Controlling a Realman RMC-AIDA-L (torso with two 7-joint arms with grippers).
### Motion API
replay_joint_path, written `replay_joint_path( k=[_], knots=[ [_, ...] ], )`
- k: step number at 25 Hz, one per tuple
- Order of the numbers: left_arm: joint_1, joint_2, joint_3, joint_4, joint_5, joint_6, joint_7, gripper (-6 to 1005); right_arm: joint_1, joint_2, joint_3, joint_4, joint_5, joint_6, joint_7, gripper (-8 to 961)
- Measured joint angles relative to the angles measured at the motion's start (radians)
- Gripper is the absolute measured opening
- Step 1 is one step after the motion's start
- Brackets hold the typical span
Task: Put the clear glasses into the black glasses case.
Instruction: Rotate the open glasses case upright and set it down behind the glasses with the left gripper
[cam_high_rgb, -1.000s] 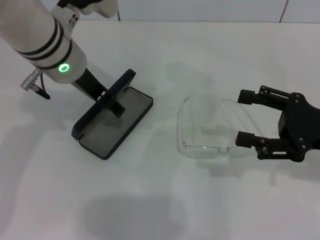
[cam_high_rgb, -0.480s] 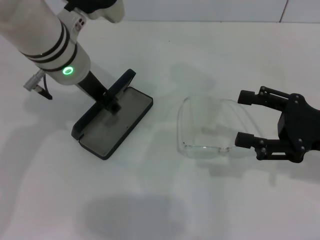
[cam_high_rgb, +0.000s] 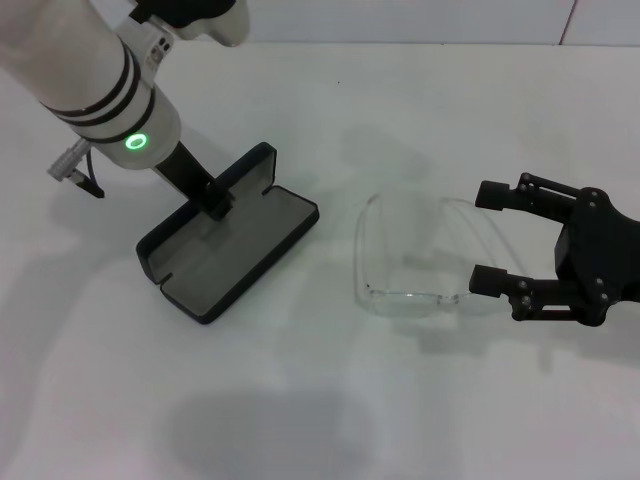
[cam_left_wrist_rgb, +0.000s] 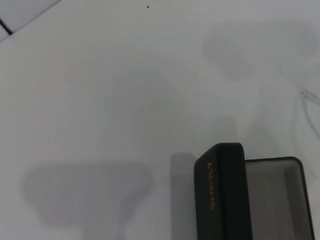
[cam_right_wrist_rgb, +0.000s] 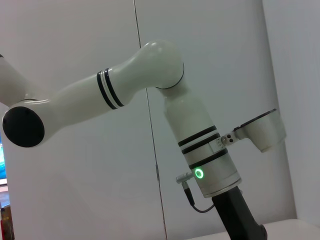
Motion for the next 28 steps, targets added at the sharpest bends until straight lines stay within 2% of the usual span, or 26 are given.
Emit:
replay_joint_path(
  k=[7,12,17,22,28],
  knots=[
    [0.012,0.0,0.014,0.015,-0.006,-0.005,0.057,210,0.001,0.0,0.001,0.0,0.0,0.0,0.0,871],
    [0.085,-0.001,0.056,0.136,-0.01,-0.064,0.138,208,-0.009,-0.001,0.017,0.023,0.025,-0.004,-0.028,871],
    [0.144,-0.002,0.091,0.222,-0.043,-0.106,0.253,209,-0.014,-0.007,0.08,0.083,0.036,-0.023,-0.066,871],
    [0.192,-0.003,0.095,0.267,-0.132,-0.136,0.453,212,-0.036,-0.011,0.115,0.12,0.036,-0.033,-0.097,871],
    [0.201,-0.002,0.095,0.282,-0.109,-0.141,0.615,217,-0.043,-0.01,0.117,0.128,0.037,-0.034,-0.103,871]
  ],
)
